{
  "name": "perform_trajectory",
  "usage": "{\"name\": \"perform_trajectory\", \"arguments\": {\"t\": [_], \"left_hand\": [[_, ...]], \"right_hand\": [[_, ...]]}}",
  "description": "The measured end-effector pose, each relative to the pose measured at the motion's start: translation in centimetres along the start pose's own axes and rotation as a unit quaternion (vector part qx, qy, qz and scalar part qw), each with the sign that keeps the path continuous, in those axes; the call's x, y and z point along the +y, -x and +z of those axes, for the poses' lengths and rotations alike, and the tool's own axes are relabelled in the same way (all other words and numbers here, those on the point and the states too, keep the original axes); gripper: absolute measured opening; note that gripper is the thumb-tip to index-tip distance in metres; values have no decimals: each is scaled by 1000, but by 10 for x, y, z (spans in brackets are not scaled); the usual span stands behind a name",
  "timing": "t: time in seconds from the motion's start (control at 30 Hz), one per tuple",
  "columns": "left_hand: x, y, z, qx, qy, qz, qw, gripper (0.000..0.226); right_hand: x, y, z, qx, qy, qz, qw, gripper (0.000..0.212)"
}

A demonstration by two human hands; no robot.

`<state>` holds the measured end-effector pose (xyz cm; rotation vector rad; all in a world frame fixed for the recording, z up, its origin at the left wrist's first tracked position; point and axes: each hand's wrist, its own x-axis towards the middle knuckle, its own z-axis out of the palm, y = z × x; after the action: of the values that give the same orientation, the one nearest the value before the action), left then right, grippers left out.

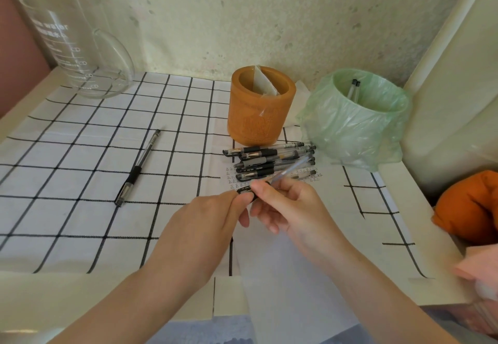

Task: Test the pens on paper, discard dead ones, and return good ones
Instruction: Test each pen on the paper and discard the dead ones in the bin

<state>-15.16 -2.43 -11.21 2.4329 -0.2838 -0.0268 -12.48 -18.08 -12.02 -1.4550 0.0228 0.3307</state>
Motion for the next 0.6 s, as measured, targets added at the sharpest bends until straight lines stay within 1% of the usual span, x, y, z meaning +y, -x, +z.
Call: {"name": "perform_trajectory", "arguments": {"t": [0.03,0.07,0.13,0.17,0.2,0.3,0.4,0.5,0.53,0.6], "left_hand": [[0,-2,-1,0,-22,-6,1000,32],[-1,-4,-3,4,-40,-18,999,37],[-6,-7,-8,12,-76,-40,996,58],[-9,-7,-11,20,-85,-46,995,63],[-12,-7,-14,30,-85,-49,995,63],[-19,-7,-19,53,-85,-51,994,43],[-26,-7,-20,84,-101,-36,991,29],[-43,-11,-21,137,-168,12,976,8],[-51,-12,-20,151,-200,8,968,9],[-67,-14,-19,157,-264,-30,951,24]], "right_hand": [[3,-1,2,10,-9,12,1000,31],[4,-2,3,18,-22,21,999,31],[2,-4,0,38,-54,32,997,34],[-1,-4,-4,48,-63,36,996,36],[-5,-5,-7,53,-65,43,996,38],[-11,-5,-15,47,-65,67,995,42],[-11,-4,-19,51,-72,59,994,37],[-11,-2,-20,60,-39,48,996,33],[-11,-2,-21,62,-26,44,997,31],[-12,-1,-22,67,-7,36,997,30]]}}
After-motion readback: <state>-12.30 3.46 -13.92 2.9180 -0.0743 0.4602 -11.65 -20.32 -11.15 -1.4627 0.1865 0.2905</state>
